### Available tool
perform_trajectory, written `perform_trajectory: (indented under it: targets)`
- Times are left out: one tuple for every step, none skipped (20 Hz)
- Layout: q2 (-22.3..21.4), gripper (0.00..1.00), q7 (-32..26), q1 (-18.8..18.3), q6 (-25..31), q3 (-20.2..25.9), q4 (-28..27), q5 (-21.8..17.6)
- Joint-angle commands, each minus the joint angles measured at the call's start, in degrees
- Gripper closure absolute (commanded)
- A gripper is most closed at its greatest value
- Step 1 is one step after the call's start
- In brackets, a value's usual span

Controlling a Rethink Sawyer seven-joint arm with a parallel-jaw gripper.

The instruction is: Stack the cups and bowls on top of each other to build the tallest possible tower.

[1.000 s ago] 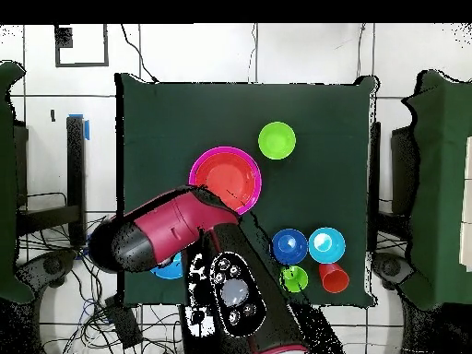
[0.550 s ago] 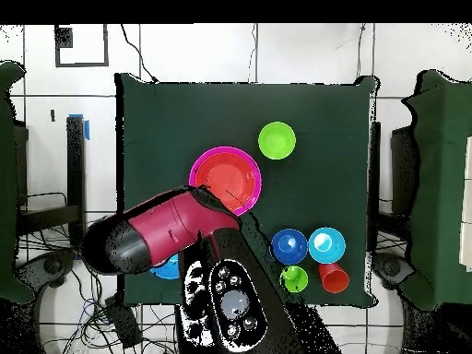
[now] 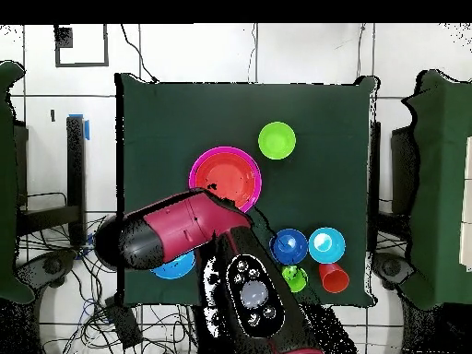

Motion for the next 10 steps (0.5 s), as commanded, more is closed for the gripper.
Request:
perform_trajectory:
  targets:
    - [8.3,0.00,0.5,-0.3,-9.3,-0.8,3.8,-5.0]
    - [9.3,0.00,0.6,-0.1,-10.7,-1.6,3.5,-6.2]
    - [9.6,0.00,0.7,0.2,-11.3,-2.1,3.4,-6.7]
    - [9.4,0.00,0.5,0.2,-11.0,-2.1,3.6,-6.5]
    - [9.1,0.00,0.4,0.2,-10.7,-2.0,3.7,-6.3]
    - [8.7,0.00,0.2,0.3,-10.1,-1.8,3.7,-5.9]
    - [8.6,0.00,0.5,0.6,-10.1,-1.6,3.8,-5.6]
    - [8.8,0.00,0.9,1.0,-10.1,-1.7,3.5,-5.3]
    - [9.1,0.00,1.6,2.0,-10.6,-2.3,3.0,-5.7]
    - [9.8,0.00,2.4,2.9,-11.1,-3.0,2.2,-6.0]
